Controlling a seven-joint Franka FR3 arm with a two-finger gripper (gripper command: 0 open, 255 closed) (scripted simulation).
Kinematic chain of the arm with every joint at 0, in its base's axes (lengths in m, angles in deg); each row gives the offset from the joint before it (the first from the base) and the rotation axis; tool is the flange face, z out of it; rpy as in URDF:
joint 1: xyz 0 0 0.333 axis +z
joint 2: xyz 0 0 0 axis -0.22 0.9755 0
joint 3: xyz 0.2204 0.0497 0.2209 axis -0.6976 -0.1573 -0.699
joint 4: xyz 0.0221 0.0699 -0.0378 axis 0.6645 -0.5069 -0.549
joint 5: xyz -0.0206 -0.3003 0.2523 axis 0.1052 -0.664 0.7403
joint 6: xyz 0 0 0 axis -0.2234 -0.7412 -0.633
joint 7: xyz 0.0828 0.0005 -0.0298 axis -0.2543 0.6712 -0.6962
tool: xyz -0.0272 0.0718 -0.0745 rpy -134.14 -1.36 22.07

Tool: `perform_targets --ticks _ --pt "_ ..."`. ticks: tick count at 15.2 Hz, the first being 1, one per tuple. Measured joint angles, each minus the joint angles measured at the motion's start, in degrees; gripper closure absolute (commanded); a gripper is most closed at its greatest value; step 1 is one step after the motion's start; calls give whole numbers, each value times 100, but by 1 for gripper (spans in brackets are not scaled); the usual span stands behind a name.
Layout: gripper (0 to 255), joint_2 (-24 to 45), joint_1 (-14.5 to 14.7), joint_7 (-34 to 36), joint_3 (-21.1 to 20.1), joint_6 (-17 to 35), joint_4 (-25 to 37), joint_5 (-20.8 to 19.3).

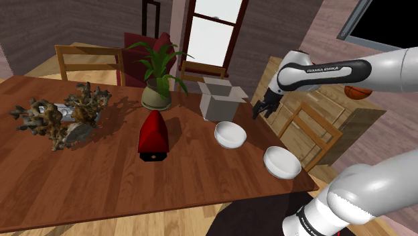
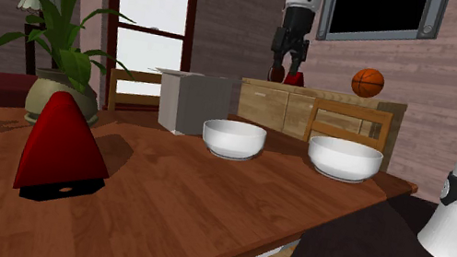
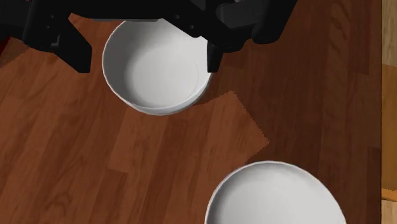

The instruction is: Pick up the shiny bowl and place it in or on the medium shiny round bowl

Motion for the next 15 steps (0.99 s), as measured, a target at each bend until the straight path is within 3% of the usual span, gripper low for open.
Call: perform_targets --ticks 6,15 --pt "0 1196 -8 -452 280 941 233 286" --pt "0 3184 -177 -1304 355 1945 1107 1180"
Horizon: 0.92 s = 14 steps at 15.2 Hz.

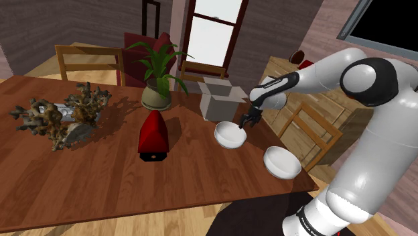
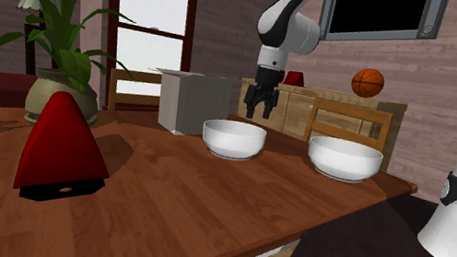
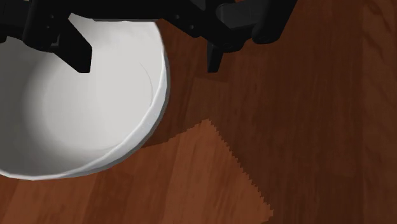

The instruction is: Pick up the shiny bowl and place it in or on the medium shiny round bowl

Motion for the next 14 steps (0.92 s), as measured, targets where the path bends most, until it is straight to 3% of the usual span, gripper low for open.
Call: perform_targets --ticks 7,13,14 --pt "0 519 -94 -236 -120 433 62 299" --pt "0 589 -100 -253 -142 484 80 334" --pt "255 590 -101 -253 -142 484 80 334"
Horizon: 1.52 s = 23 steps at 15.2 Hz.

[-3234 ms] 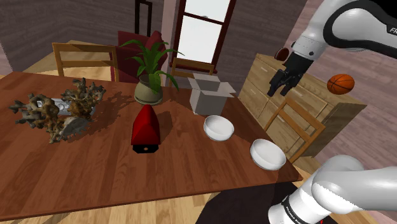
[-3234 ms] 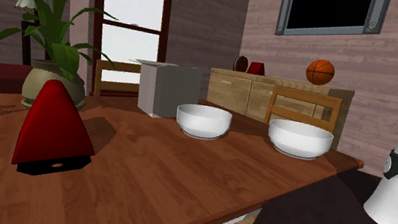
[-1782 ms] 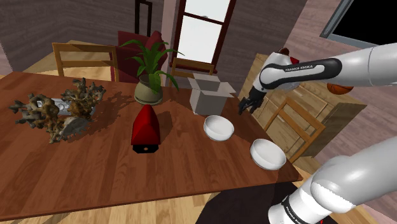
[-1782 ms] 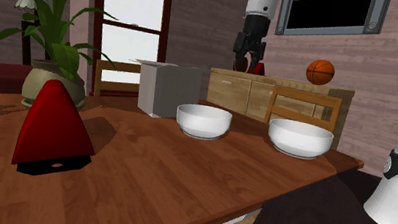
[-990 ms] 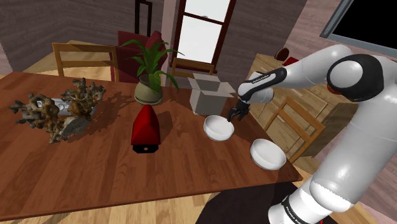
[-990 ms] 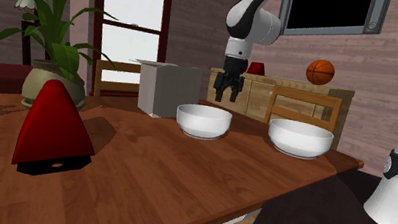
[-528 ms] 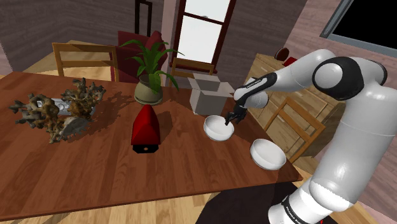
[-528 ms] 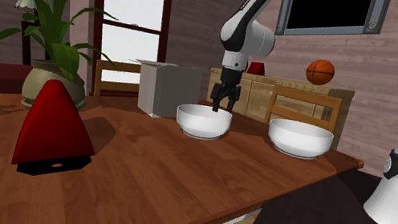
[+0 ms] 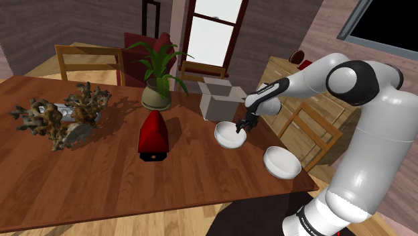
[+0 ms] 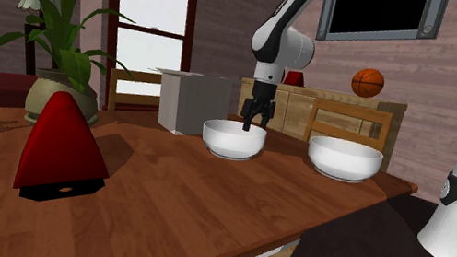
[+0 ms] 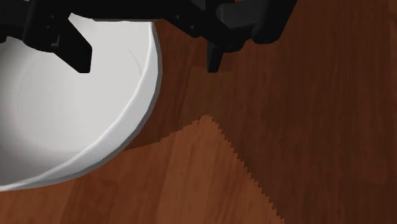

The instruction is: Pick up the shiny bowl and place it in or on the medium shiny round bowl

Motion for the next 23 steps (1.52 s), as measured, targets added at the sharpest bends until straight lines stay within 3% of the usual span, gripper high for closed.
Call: perform_targets --ticks 11,23 --pt "255 -37 8 17 10 -22 -6 -17" --pt "255 -712 120 334 187 -765 90 -433"
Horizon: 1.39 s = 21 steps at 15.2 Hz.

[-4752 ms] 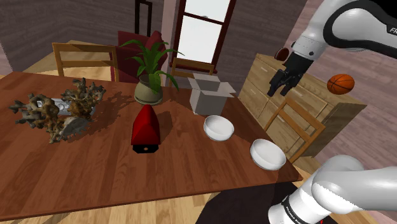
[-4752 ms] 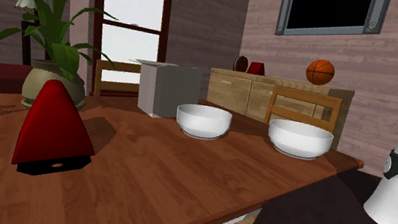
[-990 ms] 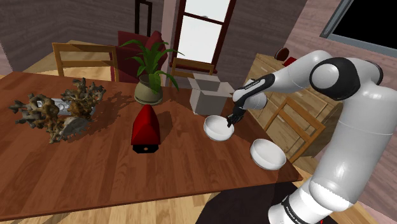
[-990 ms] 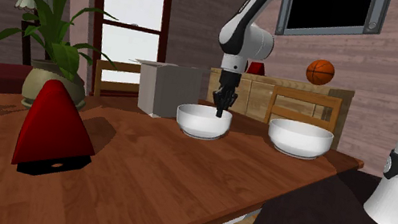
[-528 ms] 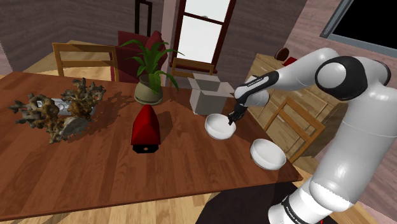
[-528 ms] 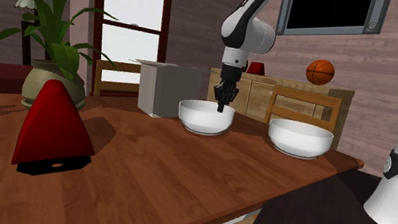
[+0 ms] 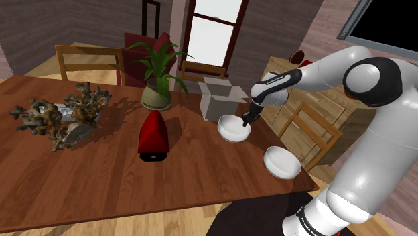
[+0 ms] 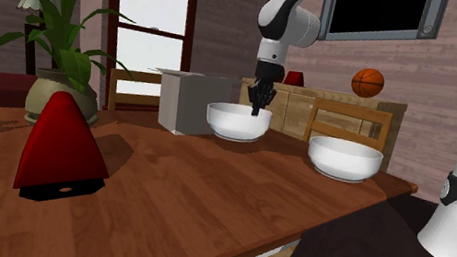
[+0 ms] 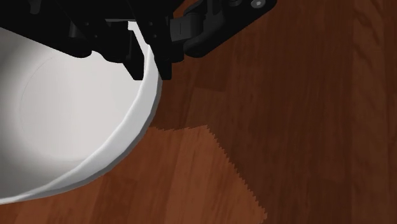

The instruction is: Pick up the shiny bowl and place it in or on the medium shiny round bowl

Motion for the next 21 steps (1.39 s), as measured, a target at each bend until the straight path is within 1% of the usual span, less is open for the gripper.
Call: perform_targets --ticks 17,21 --pt "255 -836 67 383 81 -1203 423 -458" --pt "255 -1351 -58 232 210 -1221 -62 -636"
